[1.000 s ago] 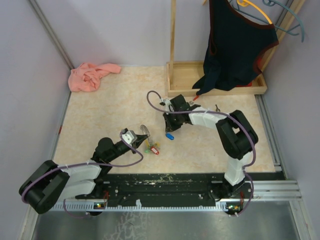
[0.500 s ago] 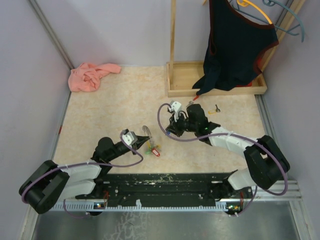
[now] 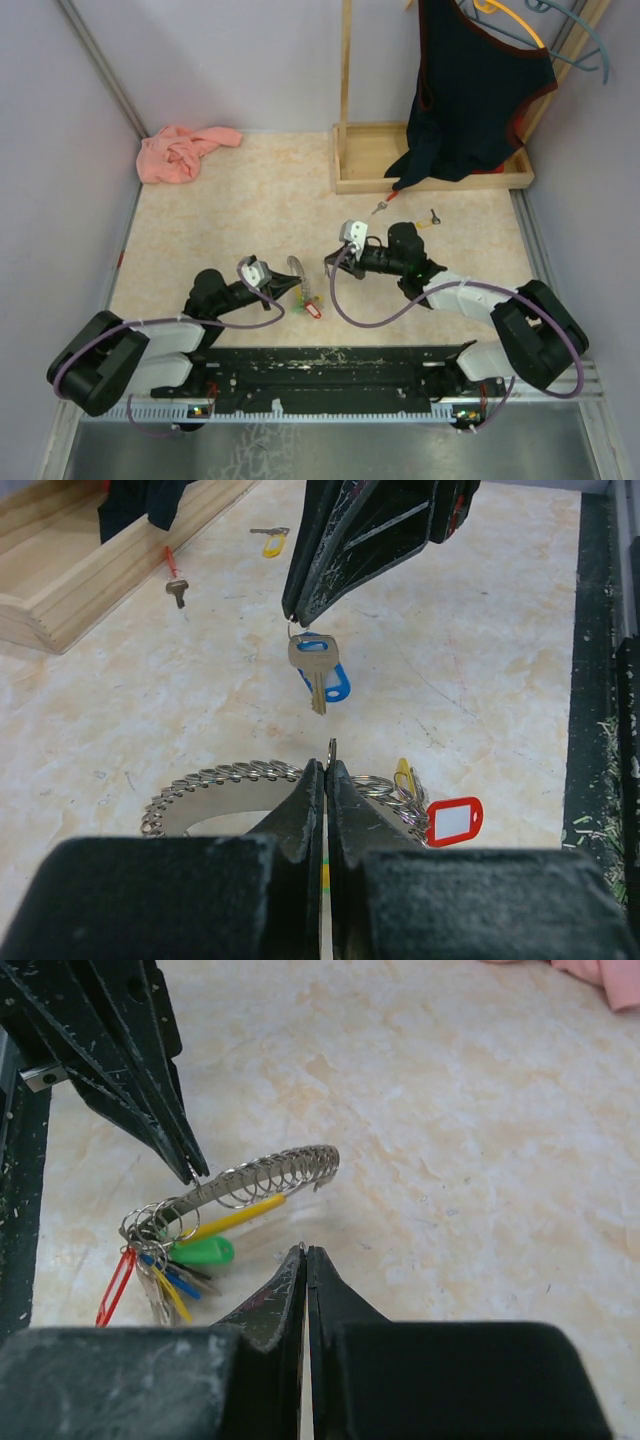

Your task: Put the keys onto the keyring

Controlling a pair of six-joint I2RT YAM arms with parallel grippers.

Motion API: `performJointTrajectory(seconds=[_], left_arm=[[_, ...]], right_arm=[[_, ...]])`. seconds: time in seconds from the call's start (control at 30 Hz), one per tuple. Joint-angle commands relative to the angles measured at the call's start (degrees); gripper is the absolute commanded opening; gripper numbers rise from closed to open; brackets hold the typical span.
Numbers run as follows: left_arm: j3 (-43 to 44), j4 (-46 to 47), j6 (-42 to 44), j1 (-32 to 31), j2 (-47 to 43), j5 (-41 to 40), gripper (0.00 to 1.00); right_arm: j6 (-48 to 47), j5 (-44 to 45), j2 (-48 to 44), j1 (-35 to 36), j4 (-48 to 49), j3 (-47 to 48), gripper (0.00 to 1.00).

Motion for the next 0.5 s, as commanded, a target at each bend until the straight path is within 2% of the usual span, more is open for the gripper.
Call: performJointTrajectory(seconds=[0.0, 0.23, 0.47], left_arm=[[2.49, 4.2, -0.47, 0.5, 0.7, 5.04, 0.01], [3.33, 3.95, 0.61, 0.63, 2.35, 8.49, 0.01], [3.05, 4.29, 0.12, 1.05, 2.68, 9.74, 0.01]], right_arm=[[-7.34, -4.31, -2.43, 1.72, 8.07, -1.09, 0.0], [-12.69, -4.37, -2.27, 4.86, 10.68, -3.46, 0.0], [-13.1, -4.69, -2.67, 6.12, 14.12, -5.86, 0.0]])
